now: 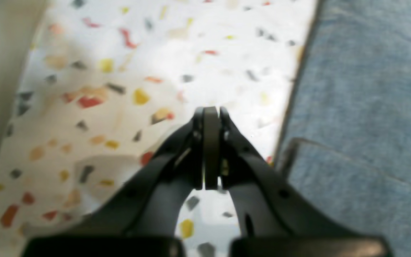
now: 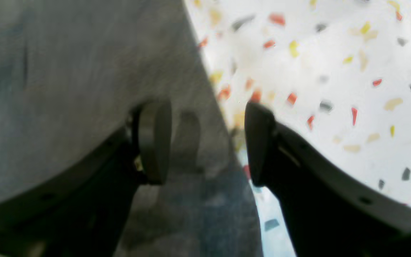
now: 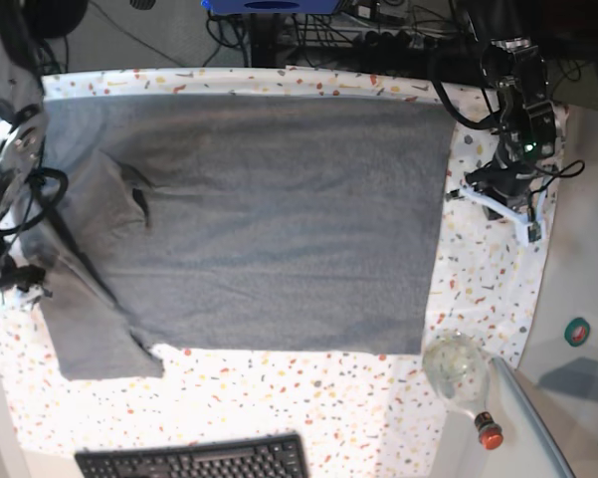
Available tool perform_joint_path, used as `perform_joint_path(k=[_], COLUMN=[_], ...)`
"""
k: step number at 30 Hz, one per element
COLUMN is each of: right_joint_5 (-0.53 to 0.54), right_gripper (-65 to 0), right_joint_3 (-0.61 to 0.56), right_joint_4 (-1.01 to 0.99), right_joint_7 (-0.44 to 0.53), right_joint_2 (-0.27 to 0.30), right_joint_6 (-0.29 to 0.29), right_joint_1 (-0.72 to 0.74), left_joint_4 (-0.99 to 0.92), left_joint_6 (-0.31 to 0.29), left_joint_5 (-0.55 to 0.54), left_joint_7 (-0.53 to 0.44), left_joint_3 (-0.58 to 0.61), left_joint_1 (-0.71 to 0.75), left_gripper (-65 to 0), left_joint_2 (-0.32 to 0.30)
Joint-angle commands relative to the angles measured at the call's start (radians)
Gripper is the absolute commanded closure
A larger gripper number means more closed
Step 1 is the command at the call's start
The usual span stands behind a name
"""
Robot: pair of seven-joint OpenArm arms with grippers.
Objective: Layout the t-shirt on the table in an organized manner, then fold the t-shirt properly
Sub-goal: 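Smooth the shirt hem with the right gripper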
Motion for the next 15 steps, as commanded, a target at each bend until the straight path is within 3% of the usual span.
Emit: perform_joint_path(k=[1,4,15], right_joint_5=[0.005,0.005,0.005], right_gripper=[-31.7,-31.8,-31.4], right_joint_3=[-0.001,-0.001,-0.001], right_joint_4=[-0.043,-0.184,-0.225], right_joint_7=[0.062,0.145,0.153], right_joint_2=[0.031,0.068,0.047], right_joint_6=[-0.03,-0.07,-0.074], right_joint_1=[0.052,0.082,0.061], left_joint_4=[0.017,0.017,0.017], left_joint_6=[-0.001,-0.001,-0.002], left_joint_5=[0.002,0.002,0.002], left_joint_7=[-0.018,-0.018,-0.018], left_joint_3=[-0.015,-0.041,-0.046], left_joint_1=[-0.011,-0.011,-0.008], left_gripper=[0.0,0.0,0.0], left_joint_2=[-0.013,-0.013,-0.034])
